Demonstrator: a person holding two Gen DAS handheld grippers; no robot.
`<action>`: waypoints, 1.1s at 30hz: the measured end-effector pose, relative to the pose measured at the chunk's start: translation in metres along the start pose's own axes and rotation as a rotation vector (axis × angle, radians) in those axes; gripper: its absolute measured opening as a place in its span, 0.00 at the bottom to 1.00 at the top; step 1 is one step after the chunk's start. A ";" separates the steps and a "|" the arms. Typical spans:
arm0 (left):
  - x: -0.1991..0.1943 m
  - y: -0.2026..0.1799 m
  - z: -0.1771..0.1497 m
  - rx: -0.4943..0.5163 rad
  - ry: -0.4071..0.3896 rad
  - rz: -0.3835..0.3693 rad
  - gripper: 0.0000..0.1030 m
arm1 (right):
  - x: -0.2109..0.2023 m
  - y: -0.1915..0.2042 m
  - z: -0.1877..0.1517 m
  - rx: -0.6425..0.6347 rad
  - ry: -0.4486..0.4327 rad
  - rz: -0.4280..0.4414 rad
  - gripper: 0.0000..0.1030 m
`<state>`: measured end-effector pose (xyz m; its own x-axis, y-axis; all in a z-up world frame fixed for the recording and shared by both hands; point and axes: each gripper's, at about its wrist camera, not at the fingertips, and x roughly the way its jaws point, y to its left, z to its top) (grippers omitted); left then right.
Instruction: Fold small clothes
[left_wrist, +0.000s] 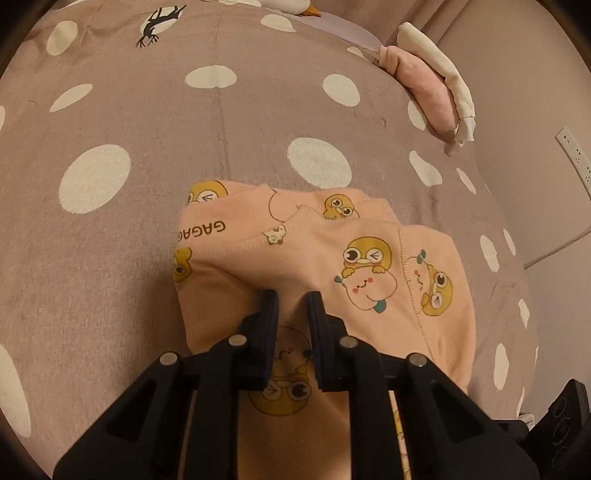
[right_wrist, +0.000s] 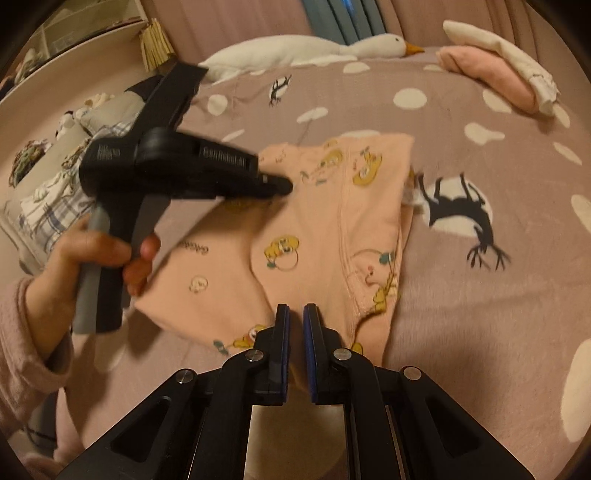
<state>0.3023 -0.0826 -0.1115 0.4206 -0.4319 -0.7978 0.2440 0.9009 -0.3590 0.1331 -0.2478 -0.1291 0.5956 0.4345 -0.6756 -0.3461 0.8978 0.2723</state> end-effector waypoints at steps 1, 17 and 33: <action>-0.005 -0.001 -0.003 0.005 -0.005 0.002 0.16 | -0.004 0.001 0.000 0.002 -0.004 0.002 0.10; -0.052 -0.015 -0.091 0.135 -0.006 -0.002 0.20 | 0.009 -0.022 0.071 0.124 -0.084 -0.058 0.10; -0.052 -0.026 -0.111 0.190 -0.009 0.025 0.22 | 0.018 -0.026 0.063 0.205 -0.037 -0.086 0.10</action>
<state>0.1773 -0.0789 -0.1147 0.4363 -0.4102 -0.8008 0.3930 0.8875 -0.2405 0.1988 -0.2590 -0.1053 0.6438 0.3545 -0.6781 -0.1408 0.9259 0.3504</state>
